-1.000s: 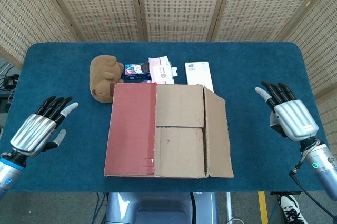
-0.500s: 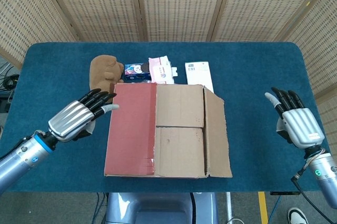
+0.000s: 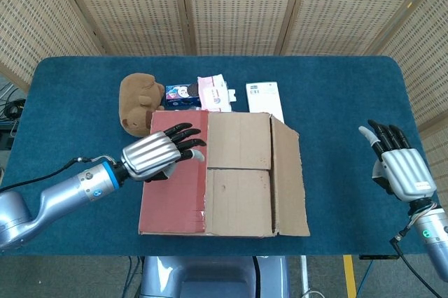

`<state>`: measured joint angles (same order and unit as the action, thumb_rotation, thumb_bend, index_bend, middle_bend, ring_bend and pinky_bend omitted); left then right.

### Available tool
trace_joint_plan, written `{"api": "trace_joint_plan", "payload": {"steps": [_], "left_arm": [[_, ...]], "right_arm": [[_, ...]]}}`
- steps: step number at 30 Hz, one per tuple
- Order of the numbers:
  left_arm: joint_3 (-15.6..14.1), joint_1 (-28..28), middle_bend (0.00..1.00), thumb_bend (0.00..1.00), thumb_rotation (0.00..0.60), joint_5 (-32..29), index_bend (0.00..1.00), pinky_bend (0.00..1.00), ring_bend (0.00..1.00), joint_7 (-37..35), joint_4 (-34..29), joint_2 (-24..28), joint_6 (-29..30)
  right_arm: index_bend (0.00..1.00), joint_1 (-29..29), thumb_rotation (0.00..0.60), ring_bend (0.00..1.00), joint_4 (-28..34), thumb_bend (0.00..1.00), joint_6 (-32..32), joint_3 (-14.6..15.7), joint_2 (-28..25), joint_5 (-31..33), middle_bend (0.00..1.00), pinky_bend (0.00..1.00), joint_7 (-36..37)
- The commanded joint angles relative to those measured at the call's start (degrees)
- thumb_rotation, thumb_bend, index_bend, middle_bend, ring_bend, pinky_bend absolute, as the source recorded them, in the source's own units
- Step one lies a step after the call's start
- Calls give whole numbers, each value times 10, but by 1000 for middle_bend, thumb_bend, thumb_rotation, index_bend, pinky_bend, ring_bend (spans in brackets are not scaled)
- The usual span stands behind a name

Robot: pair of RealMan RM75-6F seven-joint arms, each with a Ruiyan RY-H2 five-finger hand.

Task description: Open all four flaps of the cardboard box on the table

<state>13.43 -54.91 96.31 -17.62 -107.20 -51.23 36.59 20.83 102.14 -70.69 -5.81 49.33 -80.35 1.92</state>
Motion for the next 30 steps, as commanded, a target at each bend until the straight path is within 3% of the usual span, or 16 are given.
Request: {"api": "trace_joint_plan", "payload": {"steps": [1,13,30], "left_arm": [[4,-32,172,1000,600,-12,270,0,41,0,8,-27,-33],[-8,-98,196,1000,600,-82,272,0,55,57,37,-96,-99],[-31,-88,316,1000,600,-132,316,0,139,120,29,-79,-77]], "right_arm": [[0,-2,600,0,0,1000,-1,0,0,-1,0,0,2],[0,-14,600,0,-13,1000,-6,-4,0,-3,0,0,24],[0,-17,600,0,-19,1000,-2,-10,7,-4,0,0,30]]}}
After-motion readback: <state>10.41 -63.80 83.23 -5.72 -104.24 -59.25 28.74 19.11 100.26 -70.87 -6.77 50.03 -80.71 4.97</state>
